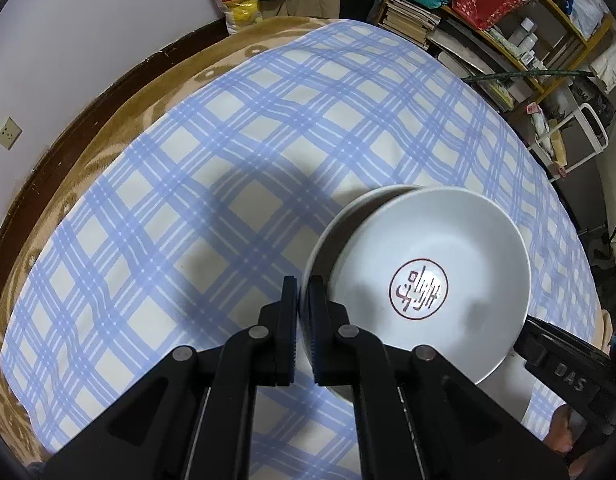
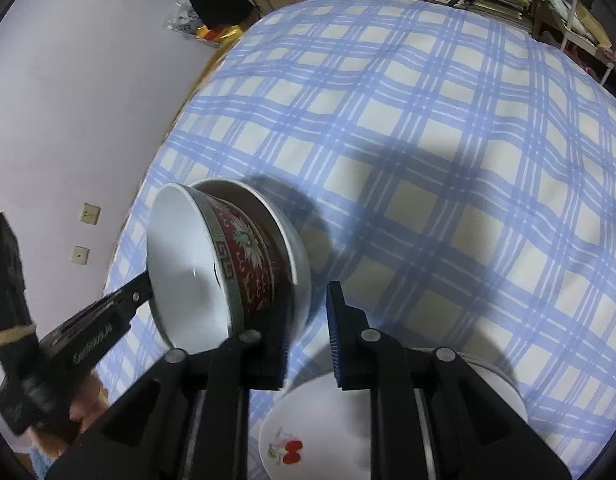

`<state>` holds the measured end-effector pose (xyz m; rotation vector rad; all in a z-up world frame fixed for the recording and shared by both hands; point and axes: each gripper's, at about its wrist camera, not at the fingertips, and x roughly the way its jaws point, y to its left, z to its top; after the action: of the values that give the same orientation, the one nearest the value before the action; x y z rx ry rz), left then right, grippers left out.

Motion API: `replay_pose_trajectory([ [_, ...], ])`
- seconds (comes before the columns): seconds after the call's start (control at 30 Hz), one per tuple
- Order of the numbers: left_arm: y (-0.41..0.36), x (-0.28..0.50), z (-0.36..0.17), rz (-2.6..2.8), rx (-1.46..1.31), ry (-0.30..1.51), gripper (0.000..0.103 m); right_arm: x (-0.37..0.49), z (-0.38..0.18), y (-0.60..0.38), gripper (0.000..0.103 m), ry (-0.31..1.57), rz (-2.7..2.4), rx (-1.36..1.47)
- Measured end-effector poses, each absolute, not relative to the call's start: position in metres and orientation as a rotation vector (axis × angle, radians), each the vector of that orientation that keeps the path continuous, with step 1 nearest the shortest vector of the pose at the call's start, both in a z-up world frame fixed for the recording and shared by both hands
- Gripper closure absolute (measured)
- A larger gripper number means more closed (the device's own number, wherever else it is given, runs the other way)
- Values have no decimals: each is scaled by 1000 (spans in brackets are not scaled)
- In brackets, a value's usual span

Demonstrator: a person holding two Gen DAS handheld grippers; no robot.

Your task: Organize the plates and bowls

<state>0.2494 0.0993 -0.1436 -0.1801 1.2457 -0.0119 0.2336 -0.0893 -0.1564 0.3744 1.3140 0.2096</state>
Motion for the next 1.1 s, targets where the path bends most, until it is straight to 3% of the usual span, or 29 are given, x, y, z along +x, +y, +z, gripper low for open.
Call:
replay_pose_trajectory([
  [0.07, 97, 249, -145, -2, -163, 1251, 99, 236, -162, -83, 92, 1324, 201, 374],
  [0.7, 109, 245, -134, 5, -299, 1272, 99, 235, -132, -72, 91, 1292, 184, 271],
  [1.1, 100, 240, -143, -15, -263, 1282, 98, 233, -168, -77, 94, 1350, 123, 280],
])
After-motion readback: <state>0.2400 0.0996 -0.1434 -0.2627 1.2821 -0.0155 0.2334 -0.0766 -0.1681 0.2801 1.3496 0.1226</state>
